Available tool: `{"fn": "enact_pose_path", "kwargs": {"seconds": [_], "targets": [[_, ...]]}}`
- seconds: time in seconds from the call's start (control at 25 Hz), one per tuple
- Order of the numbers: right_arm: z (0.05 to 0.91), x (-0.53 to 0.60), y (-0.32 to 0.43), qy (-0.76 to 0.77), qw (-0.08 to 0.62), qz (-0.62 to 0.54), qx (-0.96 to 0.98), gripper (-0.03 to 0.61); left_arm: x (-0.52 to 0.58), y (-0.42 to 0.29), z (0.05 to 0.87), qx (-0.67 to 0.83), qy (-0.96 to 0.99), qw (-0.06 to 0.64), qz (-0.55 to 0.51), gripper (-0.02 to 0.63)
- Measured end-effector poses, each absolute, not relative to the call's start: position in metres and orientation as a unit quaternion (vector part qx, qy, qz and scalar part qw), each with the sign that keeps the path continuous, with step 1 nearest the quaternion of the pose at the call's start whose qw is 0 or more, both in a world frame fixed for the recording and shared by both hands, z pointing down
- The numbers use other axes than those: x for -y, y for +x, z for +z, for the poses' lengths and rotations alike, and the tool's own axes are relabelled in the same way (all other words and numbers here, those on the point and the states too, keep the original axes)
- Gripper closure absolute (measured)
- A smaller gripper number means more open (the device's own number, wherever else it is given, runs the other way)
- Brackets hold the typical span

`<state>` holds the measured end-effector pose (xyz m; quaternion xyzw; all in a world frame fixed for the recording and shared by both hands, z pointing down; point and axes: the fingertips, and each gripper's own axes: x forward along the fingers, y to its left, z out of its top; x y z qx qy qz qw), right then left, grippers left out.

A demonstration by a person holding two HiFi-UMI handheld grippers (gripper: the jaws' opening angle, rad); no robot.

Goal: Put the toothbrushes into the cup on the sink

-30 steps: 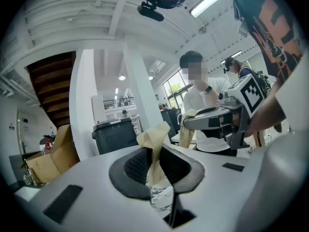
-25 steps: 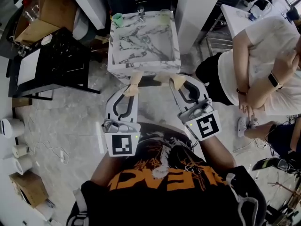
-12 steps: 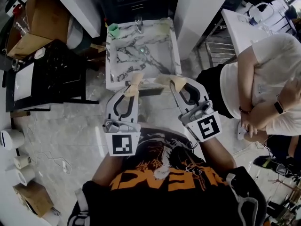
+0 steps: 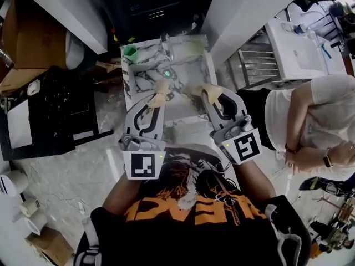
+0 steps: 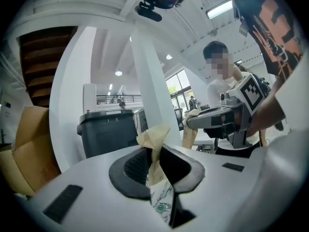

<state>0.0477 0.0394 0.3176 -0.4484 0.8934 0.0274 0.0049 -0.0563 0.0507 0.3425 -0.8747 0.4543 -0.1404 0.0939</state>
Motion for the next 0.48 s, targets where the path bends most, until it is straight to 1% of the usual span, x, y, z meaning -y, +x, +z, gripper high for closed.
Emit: {"fn": "enact_pose_path", "kwargs": {"seconds": [0.28, 0.48], "targets": [[0.328, 0.011, 0.026, -0.476, -0.003, 0.022, -0.879, 0.502, 0.006, -0.075, 0.361, -0.428, -0.89, 0.082, -0.136, 0.545], [0.331, 0.026, 0.03, -0.477, -0.008, 0.017, -0.879, 0.502, 0.022, -0.073, 0.362, -0.425, -0.891, 0.079, -0.14, 0.545]]}}
